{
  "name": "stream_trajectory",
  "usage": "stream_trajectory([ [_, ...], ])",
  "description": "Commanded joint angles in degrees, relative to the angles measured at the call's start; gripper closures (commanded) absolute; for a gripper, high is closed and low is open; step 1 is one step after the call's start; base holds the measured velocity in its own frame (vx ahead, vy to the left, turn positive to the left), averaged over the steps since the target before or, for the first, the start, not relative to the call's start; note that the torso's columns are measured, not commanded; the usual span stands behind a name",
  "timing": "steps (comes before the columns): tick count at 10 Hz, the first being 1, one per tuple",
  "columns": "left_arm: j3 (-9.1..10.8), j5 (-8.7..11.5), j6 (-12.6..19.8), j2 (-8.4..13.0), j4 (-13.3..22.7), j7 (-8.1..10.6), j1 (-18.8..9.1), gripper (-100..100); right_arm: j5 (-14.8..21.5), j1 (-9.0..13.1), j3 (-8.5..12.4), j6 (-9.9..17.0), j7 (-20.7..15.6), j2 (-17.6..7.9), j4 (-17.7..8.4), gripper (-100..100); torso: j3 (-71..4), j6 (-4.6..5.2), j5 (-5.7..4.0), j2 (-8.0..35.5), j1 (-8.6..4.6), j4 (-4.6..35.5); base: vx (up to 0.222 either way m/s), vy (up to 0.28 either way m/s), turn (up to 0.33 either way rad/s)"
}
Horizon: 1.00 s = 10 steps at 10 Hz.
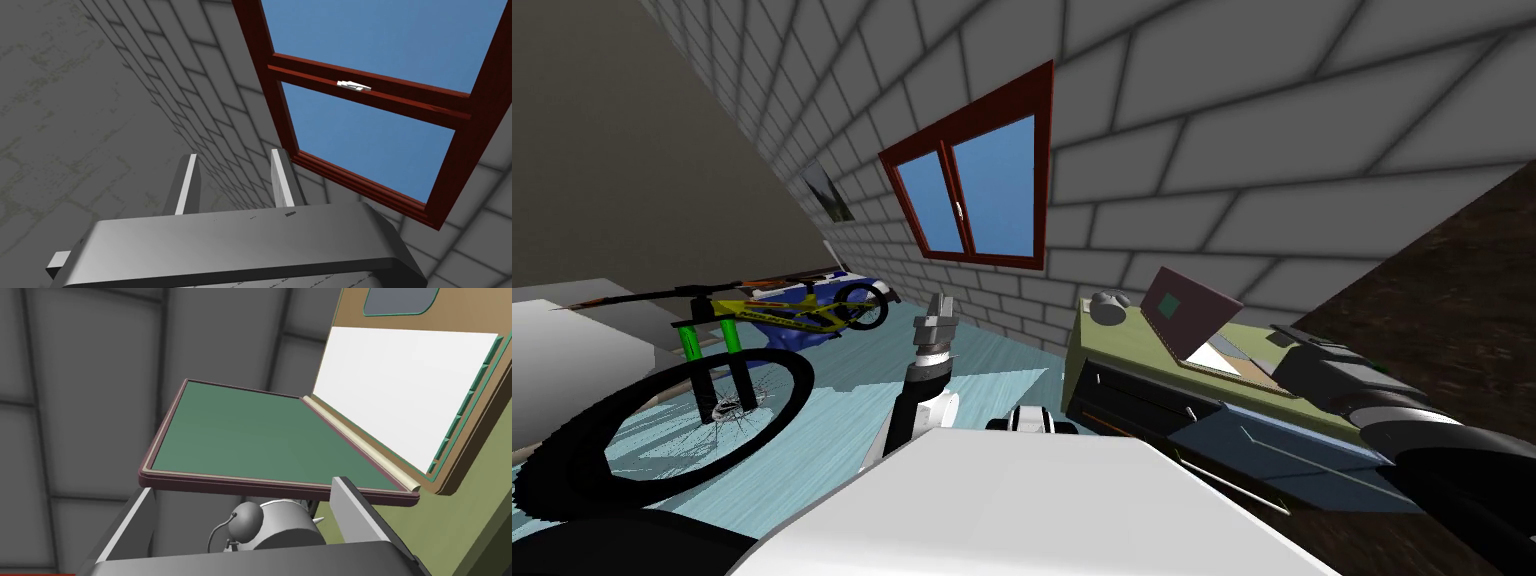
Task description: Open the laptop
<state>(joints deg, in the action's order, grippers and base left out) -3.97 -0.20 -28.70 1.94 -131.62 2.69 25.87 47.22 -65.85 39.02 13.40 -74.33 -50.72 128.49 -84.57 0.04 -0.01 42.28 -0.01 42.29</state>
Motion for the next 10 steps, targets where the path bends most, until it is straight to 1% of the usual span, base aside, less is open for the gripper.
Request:
stream_trajectory([
  [1, 0.00, 0.0, 0.0, 0.0, 0.0, 0.00, 0.0, 0, 2.4, -1.9, 2.2, 2.4, -4.0, -2.8, -0.5, -100, 0.0, -0.05, 0.01, 0.0, 0.03, 0.0, 0.029, -0.010, 0.174],
  [5, 0.00, 0.0, 0.0, 0.0, 0.0, 0.00, 0.0, 0, 5.7, -4.2, 4.9, 5.3, -8.9, -6.7, -1.2, -100, 0.0, -0.04, 0.01, 0.0, 0.02, 0.0, 0.024, -0.010, 0.110],
  [6, 0.00, 0.0, 0.0, 0.0, 0.0, 0.00, 0.0, 0, 5.0, -3.9, 4.4, 5.0, -8.1, -6.3, -1.1, -100, 0.0, -0.05, 0.00, 0.0, 0.01, 0.0, 0.009, -0.005, 0.025],
  [7, 0.00, 0.0, 0.0, 0.0, 0.0, 0.00, 0.0, 0, 4.3, -4.5, 5.6, 4.9, -8.1, -7.0, -1.4, -100, 0.0, 0.00, 0.00, 0.1, 0.03, 0.0, 0.090, -0.043, -0.009],
  [8, 0.00, 0.0, 0.0, 0.0, 0.0, 0.00, 0.0, 0, 4.7, -4.2, 5.0, 5.0, -8.2, -6.7, -1.3, -100, -0.1, -0.03, -0.02, -0.2, -0.10, 0.0, 0.057, -0.028, 0.003],
  [9, 0.00, 0.0, 0.0, 0.0, 0.0, 0.00, 0.0, 0, 4.7, -4.2, 5.1, 5.0, -8.2, -6.7, -1.3, 100, -0.1, -0.05, -0.02, -0.1, -0.01, 0.0, 0.009, -0.007, 0.004],
  [10, 0.00, 0.0, 0.0, 0.0, 0.0, 0.00, 0.0, 0, 3.5, -2.1, 4.5, 4.1, -6.1, -5.9, -2.5, 100, 0.1, -0.02, -0.10, 0.1, 0.01, 0.0, -0.048, -0.040, 0.056],
])
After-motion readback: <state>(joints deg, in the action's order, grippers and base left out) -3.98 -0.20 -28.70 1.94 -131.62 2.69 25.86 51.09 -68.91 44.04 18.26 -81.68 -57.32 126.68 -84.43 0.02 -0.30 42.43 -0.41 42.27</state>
